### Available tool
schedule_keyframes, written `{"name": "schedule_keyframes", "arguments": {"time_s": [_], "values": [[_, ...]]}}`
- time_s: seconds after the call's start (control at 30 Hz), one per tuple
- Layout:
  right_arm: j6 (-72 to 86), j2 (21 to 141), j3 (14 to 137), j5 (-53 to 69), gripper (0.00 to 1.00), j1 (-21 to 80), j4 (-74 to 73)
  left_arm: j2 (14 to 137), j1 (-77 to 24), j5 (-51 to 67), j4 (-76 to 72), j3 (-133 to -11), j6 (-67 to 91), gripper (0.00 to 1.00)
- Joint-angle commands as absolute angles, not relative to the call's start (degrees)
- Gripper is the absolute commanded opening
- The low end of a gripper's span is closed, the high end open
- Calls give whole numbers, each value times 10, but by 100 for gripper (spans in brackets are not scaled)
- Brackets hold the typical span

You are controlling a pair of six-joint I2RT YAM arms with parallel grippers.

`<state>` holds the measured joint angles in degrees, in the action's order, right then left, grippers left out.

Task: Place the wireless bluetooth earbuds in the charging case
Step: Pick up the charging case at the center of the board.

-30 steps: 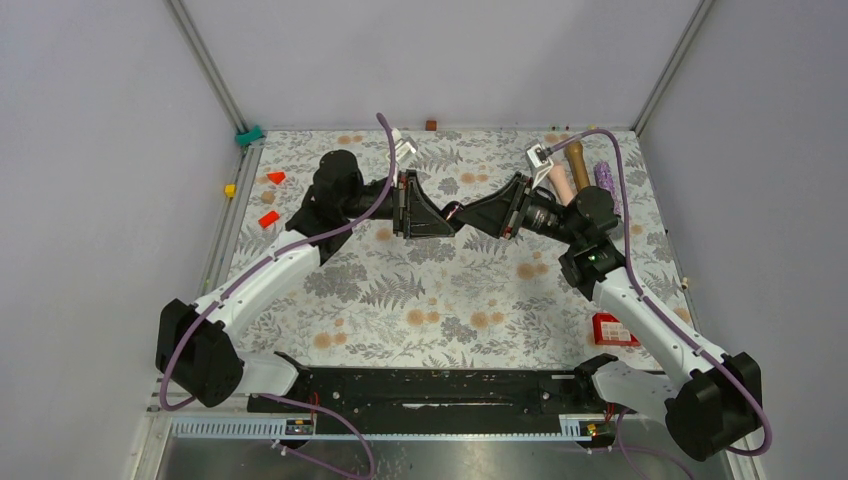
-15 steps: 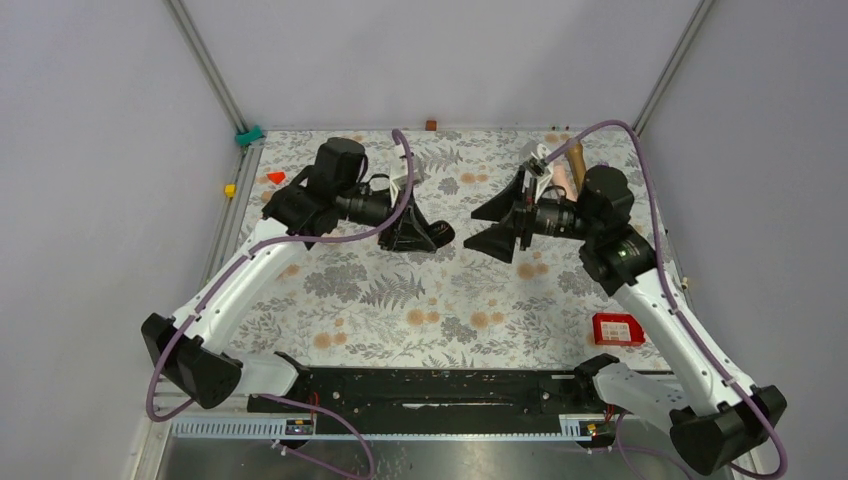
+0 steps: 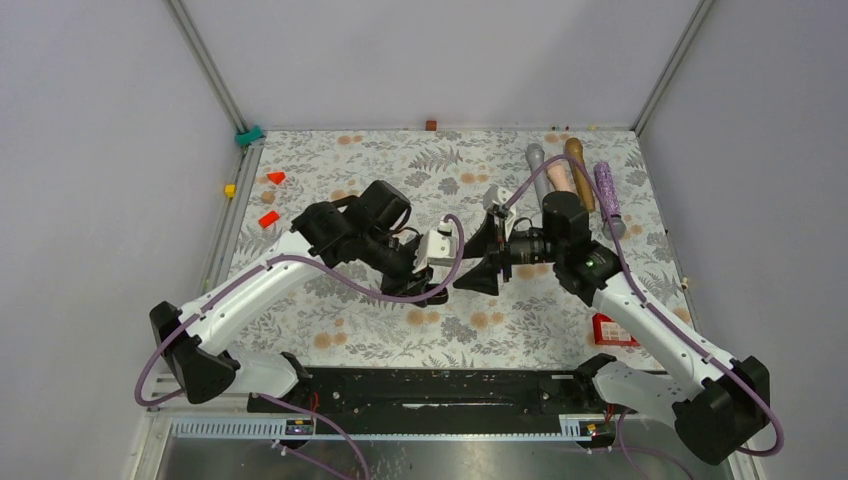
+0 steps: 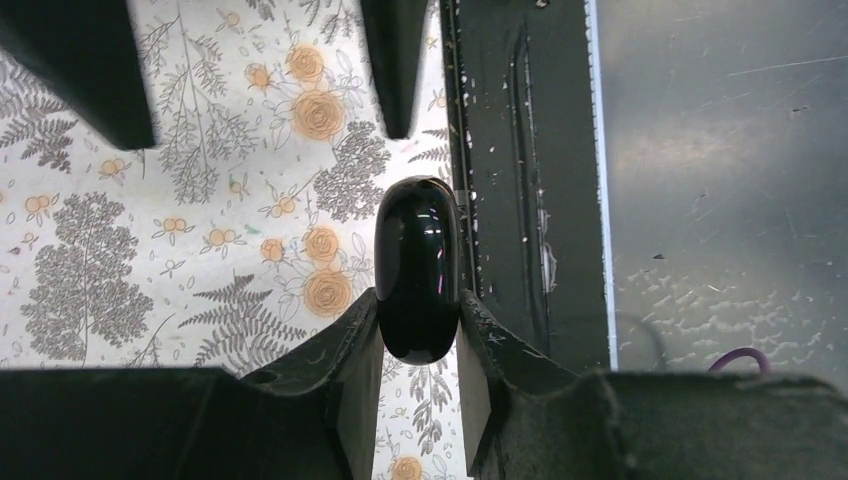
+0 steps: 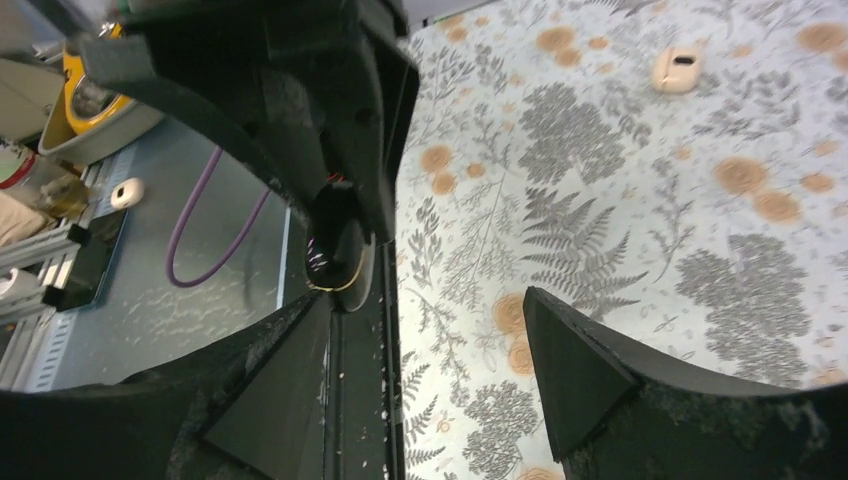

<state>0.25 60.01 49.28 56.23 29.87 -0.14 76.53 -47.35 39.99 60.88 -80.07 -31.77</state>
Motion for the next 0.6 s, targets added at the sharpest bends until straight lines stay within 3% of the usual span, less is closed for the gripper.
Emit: {"name": "schedule_keyframes", "arguments": {"time_s": [0.0, 0.57], "values": [[-4, 595, 463, 574, 78, 321, 78, 775, -475, 367, 607, -807, -336, 7], [35, 599, 403, 576, 71, 363, 167, 805, -486, 354, 597, -819, -315, 2]]}}
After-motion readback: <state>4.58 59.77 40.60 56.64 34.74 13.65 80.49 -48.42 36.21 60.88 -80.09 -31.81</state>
